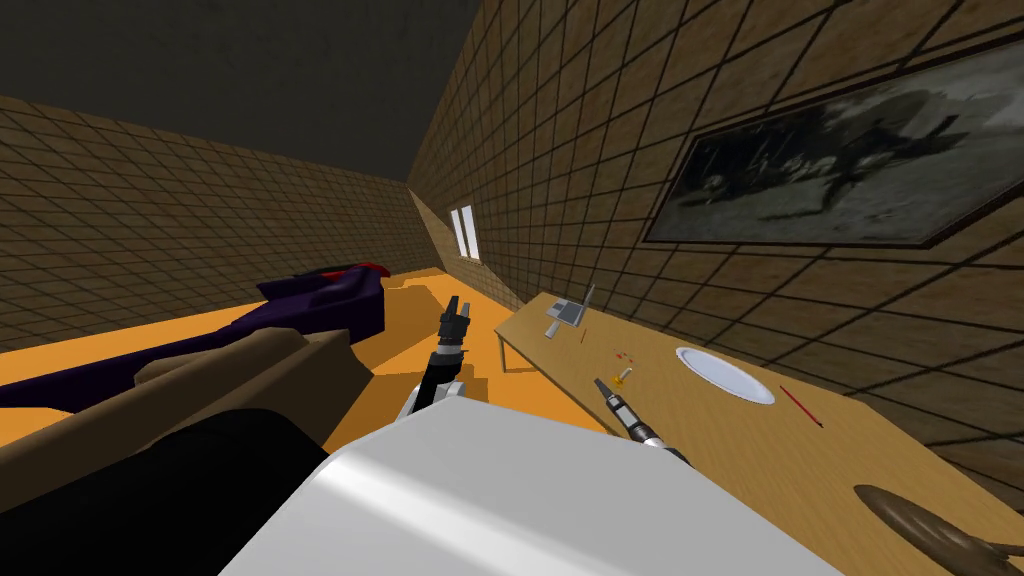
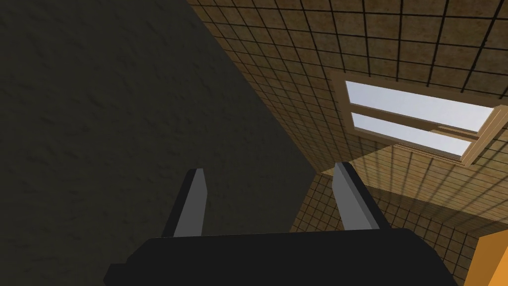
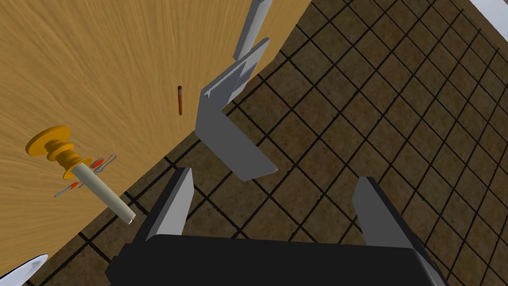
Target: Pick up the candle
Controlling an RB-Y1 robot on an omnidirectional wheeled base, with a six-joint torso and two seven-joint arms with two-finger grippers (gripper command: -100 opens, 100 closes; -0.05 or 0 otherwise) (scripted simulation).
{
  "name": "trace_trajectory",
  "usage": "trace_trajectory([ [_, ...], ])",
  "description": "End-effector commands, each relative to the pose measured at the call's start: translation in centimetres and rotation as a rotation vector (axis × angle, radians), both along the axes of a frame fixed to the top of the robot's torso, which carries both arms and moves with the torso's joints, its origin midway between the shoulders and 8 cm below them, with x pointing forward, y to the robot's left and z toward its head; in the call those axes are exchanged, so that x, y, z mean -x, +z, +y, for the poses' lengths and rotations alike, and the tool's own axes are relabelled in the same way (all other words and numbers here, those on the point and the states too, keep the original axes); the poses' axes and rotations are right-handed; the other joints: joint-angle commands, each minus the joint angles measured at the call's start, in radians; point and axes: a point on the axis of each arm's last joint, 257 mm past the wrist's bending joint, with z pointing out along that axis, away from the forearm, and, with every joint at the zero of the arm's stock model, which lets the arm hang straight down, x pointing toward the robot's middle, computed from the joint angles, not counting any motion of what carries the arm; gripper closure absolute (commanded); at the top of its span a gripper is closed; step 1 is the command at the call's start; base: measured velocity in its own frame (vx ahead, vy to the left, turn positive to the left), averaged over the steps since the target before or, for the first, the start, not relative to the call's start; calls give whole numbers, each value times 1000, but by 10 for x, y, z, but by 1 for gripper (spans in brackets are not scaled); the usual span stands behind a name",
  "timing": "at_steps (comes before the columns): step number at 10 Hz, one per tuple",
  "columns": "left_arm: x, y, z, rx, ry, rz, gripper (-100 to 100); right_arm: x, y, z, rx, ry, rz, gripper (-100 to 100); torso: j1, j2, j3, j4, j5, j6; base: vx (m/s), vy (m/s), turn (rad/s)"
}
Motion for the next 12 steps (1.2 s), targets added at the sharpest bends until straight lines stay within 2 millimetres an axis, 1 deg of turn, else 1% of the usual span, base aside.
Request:
trace_trajectory([
  [1, 0, 0, 0, 0, 0, 0, 0, 11, -15, -9, 19, 0, 35, -100, 0, 0, 0, 0, 0, 0, 0, -5, 149],
  [2, 0, 0, 0, 0, 0, 0, 0, 25, -34, -23, 58, 7, 92, -100, 0, 0, 0, 0, 0, 1, 0, 5, 327],
  [3, 0, 0, 0, 0, 0, 0, 0, 26, -36, -25, 59, 4, 97, -100, 0, 0, 0, 0, 0, 0, 1, -4, 132],
  [4, 0, 0, 0, 0, 0, 0, 0, 42, -56, -42, 101, 8, 158, -100, 0, 0, 0, 0, 0, 1, 2, 6, 249],
  [5, 0, 0, 0, 0, 0, 0, 0, 42, -56, -42, 101, 8, 158, -100, 0, 0, 0, 0, 0, 0, 3, 0, 149],
  [6, 0, 0, 0, 0, 0, 0, 0, 59, -73, -61, 144, 10, 218, -100, 0, 0, 0, 0, 0, 1, 4, 6, 292],
  [7, 0, 0, 0, 0, 0, 0, 0, 74, -86, -78, 181, 14, 267, -100, 0, 0, 0, 0, 0, 0, 10, 6, 390],
  [9, 0, 0, 0, 0, 0, 0, 0, 76, -88, -82, 187, 12, 275, -100, 0, -1, 0, 0, 0, 1, 8, -2, 51],
  [10, 0, 0, 0, 0, 0, 0, 0, 93, -100, -103, 231, 13, 329, -100, 0, 0, 0, 0, 0, 2, 6, 10, 268],
  [11, 0, 0, 0, 0, 0, 0, 0, 106, -107, -118, 264, 17, 369, -100, 0, 0, 0, 0, 0, 0, 14, 7, 428],
  [12, 0, 0, 0, 0, 0, 0, 0, 111, -111, -126, 276, 12, 384, -100, 0, -1, -1, 0, 0, 0, 16, -7, 113],
])
